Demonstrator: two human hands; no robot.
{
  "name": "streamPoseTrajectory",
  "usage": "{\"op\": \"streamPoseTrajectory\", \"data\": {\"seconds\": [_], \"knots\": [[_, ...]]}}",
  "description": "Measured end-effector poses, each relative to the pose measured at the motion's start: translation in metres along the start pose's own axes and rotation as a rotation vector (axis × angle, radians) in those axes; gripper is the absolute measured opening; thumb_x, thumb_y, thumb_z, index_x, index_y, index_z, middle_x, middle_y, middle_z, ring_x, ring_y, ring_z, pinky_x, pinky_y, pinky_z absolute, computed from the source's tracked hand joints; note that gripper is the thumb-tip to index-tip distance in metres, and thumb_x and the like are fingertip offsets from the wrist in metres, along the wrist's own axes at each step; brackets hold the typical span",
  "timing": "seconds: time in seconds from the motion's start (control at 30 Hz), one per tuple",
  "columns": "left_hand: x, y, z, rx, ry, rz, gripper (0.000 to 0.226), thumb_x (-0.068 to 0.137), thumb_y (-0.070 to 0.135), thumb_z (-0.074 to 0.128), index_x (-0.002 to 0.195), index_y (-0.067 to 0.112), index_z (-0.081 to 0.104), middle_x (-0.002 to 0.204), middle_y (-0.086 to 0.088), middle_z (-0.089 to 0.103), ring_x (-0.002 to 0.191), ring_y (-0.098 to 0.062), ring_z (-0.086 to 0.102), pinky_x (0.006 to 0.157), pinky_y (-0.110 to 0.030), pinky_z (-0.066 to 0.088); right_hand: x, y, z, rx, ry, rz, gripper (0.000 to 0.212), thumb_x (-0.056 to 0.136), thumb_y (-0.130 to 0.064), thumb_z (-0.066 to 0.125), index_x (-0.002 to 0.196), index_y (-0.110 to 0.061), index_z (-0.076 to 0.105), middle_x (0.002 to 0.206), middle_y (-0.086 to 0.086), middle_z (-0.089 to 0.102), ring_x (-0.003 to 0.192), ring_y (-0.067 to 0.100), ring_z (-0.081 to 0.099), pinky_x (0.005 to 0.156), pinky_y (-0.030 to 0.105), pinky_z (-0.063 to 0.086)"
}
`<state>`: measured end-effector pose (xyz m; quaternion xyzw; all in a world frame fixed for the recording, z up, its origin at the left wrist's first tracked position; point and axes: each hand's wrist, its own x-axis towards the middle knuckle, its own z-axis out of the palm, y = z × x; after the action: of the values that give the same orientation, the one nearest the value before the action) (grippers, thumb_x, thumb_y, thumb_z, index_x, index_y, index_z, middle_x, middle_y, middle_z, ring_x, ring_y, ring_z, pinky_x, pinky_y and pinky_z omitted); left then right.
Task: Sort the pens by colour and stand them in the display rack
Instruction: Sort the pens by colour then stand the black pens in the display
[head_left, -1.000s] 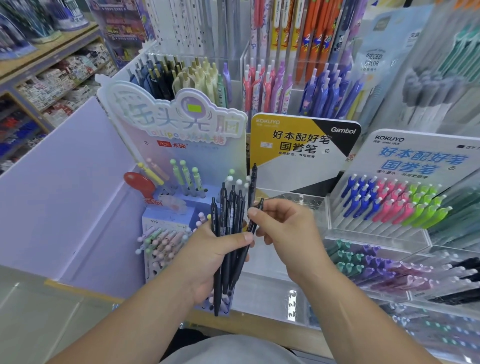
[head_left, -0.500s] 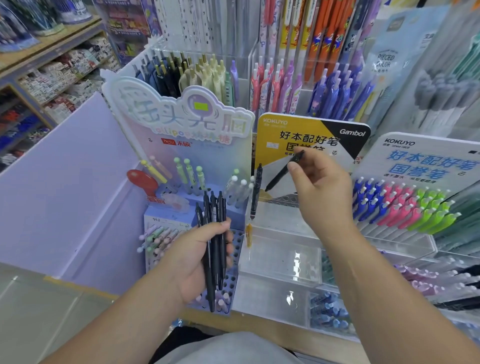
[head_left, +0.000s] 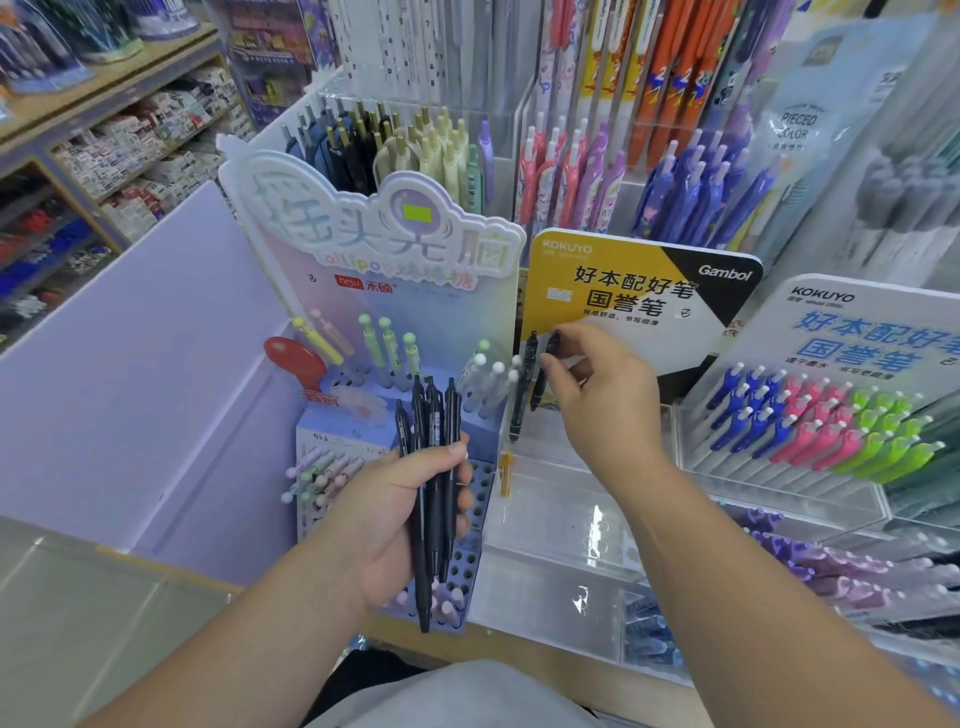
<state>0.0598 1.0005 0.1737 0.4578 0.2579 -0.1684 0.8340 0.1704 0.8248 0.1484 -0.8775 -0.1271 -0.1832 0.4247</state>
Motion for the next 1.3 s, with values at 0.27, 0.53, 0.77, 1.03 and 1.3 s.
{"op": "streamPoseTrajectory", "data": {"seconds": [0.27,0.53,0.77,1.03,1.3], "knots": [[-0.004,0.001,0.006,0.005,-0.027,0.028,0.035,0.071,0.018,0.073,0.105,0.009,0.068,0.076,-0.008,0.060,0.059,-0.020,0.056,0.051,-0.031,0.046,0.001,0.003,0.002,-0.058,-0.054,0.000,0.021,0.090,-0.023,0.068,0.111,-0.021,0.067,0.097,-0.008,0.069,0.070,0.014,0.059,0.071,0.036,0.055],[-0.011,0.003,0.014,0.148,-0.069,0.074,0.020,0.070,0.019,0.074,0.081,0.005,0.067,0.069,-0.011,0.059,0.053,-0.020,0.054,0.049,-0.029,0.047,-0.030,-0.027,-0.015,0.336,-0.132,0.300,0.004,0.089,-0.028,0.070,0.088,-0.025,0.069,0.074,-0.007,0.069,0.065,0.012,0.063,0.061,0.026,0.052],[-0.014,0.001,0.024,0.242,-0.120,0.054,0.008,0.071,0.018,0.073,0.071,0.011,0.067,0.067,-0.010,0.059,0.049,-0.018,0.054,0.047,-0.026,0.045,-0.047,-0.034,-0.019,0.892,-0.348,0.563,0.016,0.089,-0.017,0.070,0.103,-0.009,0.072,0.076,0.001,0.070,0.062,0.014,0.057,0.056,0.025,0.044],[-0.010,-0.003,0.027,0.160,-0.060,0.004,0.023,0.068,0.027,0.075,0.077,0.006,0.075,0.076,-0.015,0.067,0.054,-0.020,0.057,0.047,-0.028,0.046,-0.035,-0.027,-0.040,1.003,-0.276,0.565,0.015,0.088,-0.016,0.068,0.101,-0.007,0.067,0.084,0.006,0.070,0.066,0.014,0.061,0.059,0.027,0.043],[-0.008,-0.003,0.017,0.030,0.003,-0.010,0.033,0.064,0.025,0.077,0.089,0.007,0.065,0.069,-0.008,0.055,0.050,-0.018,0.047,0.043,-0.028,0.043,-0.002,-0.014,-0.061,0.530,0.096,0.274,0.012,0.094,-0.014,0.064,0.101,-0.023,0.066,0.090,-0.002,0.073,0.083,0.017,0.071,0.069,0.032,0.058]]}}
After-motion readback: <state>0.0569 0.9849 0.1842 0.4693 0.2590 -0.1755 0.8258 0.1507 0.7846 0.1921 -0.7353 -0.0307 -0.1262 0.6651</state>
